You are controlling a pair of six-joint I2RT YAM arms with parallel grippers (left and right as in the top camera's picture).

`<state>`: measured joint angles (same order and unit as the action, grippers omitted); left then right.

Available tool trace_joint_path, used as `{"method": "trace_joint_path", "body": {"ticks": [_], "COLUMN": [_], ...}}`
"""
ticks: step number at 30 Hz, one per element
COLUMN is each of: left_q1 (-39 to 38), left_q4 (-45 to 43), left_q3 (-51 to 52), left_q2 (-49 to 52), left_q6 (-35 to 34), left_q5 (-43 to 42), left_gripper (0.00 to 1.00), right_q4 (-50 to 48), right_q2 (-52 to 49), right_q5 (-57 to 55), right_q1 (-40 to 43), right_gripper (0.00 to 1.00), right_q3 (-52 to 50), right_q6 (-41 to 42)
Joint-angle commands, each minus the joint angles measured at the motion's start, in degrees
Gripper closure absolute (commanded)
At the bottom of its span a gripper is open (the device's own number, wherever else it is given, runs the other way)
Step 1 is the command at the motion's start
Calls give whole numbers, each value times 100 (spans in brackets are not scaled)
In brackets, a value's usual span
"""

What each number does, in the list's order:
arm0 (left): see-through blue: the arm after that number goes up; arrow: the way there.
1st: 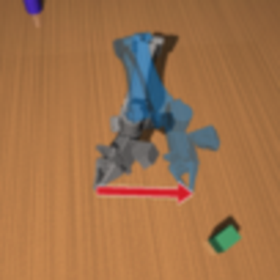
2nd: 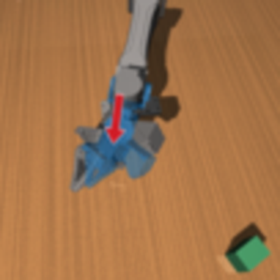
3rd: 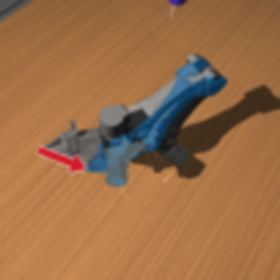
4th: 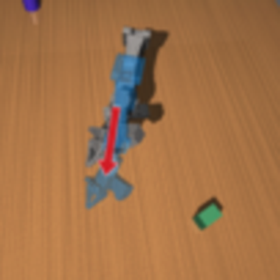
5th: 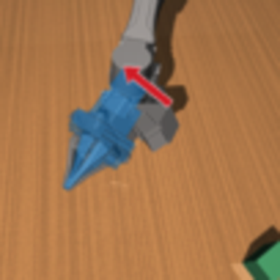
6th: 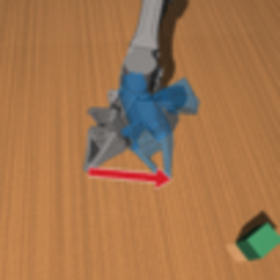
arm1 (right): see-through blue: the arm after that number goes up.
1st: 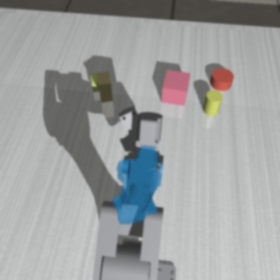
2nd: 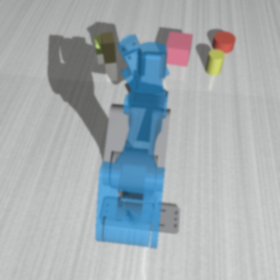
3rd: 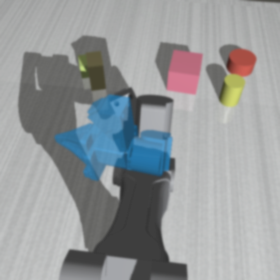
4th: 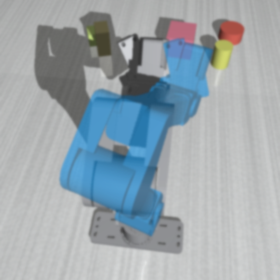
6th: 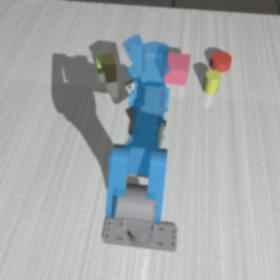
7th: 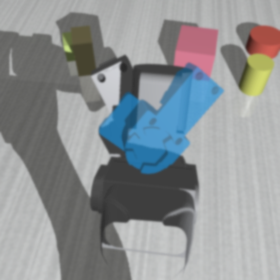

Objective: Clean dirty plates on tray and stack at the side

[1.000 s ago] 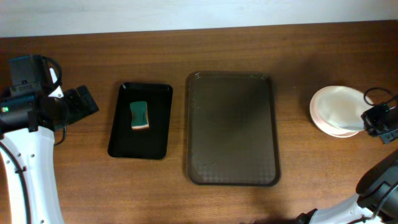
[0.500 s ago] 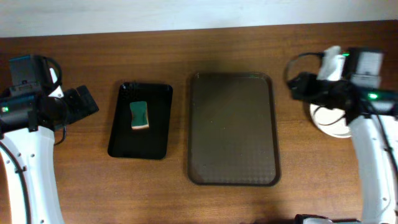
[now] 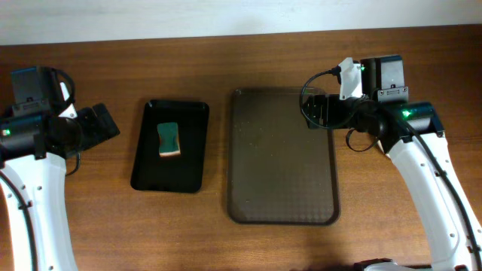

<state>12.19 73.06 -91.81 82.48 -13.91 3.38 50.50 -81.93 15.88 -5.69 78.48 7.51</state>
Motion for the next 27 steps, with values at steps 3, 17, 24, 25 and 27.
{"method": "trace_joint_path", "body": {"ticks": [3, 17, 24, 25, 27], "left_q1": [24, 24, 24, 24, 24], "left_q4": [-7, -7, -7, -7, -7], "left_q3": [-28, -28, -28, -28, -28], "left_q2": [-52, -52, -52, -52, -52], "left_q6": [33, 33, 33, 33, 33], "left_q5": [4, 4, 4, 4, 4], "left_gripper": [0, 0, 0, 0, 0], "right_q4": [37, -1110, -1967, -2417, -3272], "right_q2": [2, 4909, 7661, 8013, 8174], "right_q5": [-181, -2194, -2218, -2221, -2238], "right_q1": [-33, -22, -24, -24, -26], "right_gripper": [2, 2, 2, 2, 2], "right_q3": [22, -2496, -5394, -5847, -6476], "right_q6": [-24, -866, -861, -861, -859]}}
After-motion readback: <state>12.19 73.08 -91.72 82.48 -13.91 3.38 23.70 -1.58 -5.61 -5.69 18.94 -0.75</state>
